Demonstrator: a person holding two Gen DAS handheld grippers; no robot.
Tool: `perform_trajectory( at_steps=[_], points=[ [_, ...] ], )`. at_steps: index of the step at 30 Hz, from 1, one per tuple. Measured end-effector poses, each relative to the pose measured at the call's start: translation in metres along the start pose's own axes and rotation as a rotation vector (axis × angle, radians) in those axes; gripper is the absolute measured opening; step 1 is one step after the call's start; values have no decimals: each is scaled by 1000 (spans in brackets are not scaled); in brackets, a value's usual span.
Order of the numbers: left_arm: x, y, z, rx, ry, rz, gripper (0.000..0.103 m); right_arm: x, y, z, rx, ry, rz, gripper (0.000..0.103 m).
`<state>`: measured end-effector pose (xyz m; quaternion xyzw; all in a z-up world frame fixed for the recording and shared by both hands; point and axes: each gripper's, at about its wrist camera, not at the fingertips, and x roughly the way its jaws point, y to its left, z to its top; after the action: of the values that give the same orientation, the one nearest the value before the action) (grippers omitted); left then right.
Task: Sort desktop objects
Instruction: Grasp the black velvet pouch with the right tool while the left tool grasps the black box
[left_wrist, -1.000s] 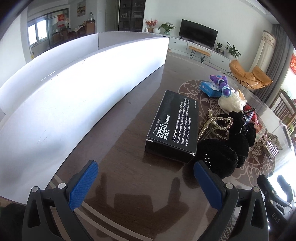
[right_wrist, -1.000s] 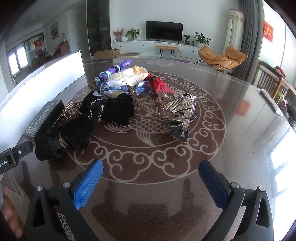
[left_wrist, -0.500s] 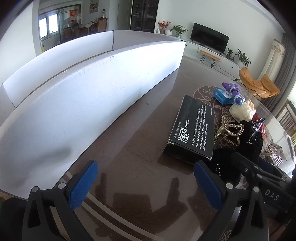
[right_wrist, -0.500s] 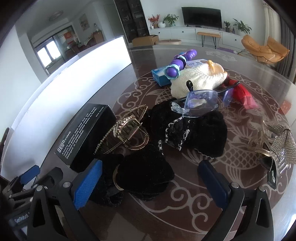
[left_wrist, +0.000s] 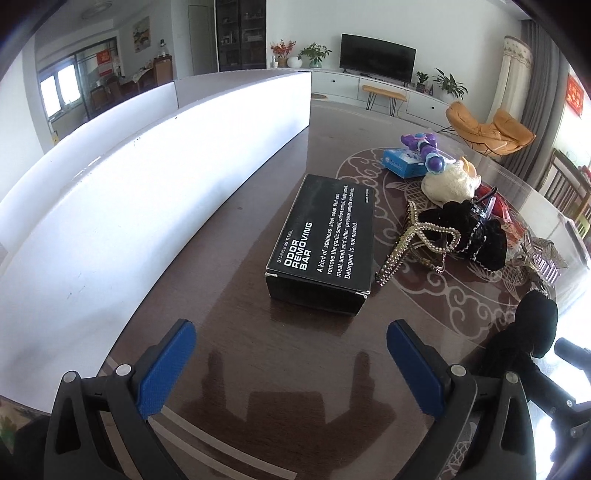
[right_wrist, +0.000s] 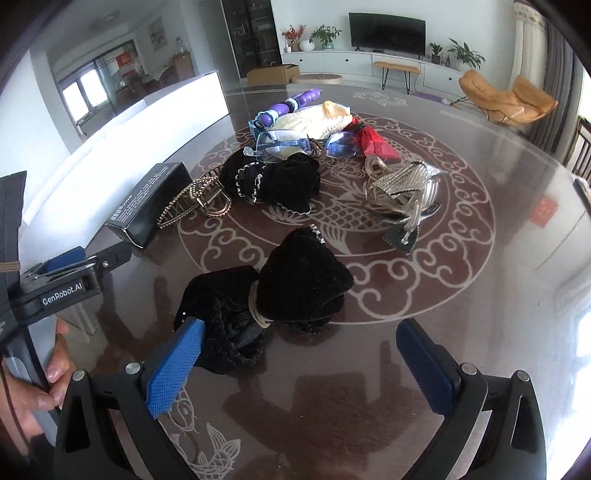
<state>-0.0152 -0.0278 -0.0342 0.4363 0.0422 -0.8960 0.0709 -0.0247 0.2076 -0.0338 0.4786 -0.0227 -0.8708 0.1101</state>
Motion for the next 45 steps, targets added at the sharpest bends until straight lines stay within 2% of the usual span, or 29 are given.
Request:
perform_trajectory(
  at_steps=[5, 8, 10, 14, 18, 20, 26, 35, 39, 45],
  points=[
    [2, 5, 1, -18, 8, 13, 103, 13, 22, 10, 35, -28, 56, 103],
    [5, 8, 2, -34, 15, 19, 103, 29, 28, 21, 53, -20, 45, 103],
    [5, 10, 2, -41, 16, 20, 103, 34, 34, 24, 20, -38, 5, 103],
    [6, 14, 3, -60, 16, 10, 103, 39, 37, 17, -124, -6, -83, 103],
    [5, 15, 7, -75, 7, -62, 103, 24, 8, -1, -118, -25, -94, 103],
    [10, 9, 13, -38, 4, -83, 103, 19, 0, -7, -107, -34, -106, 103],
    [39, -15, 43, 123, 38, -26, 103, 19, 2, -5, -78, -37, -132, 103],
    [68, -9, 67, 50, 118, -146, 103, 18, 0, -6, -75, -39, -133, 103],
    [73, -27, 61, 150, 103, -86, 103, 18, 0, -6, -75, -40, -133, 103],
    [76, -28, 68, 215, 121, -134, 103, 18, 0, -9, -75, -41, -133, 103]
  ],
)
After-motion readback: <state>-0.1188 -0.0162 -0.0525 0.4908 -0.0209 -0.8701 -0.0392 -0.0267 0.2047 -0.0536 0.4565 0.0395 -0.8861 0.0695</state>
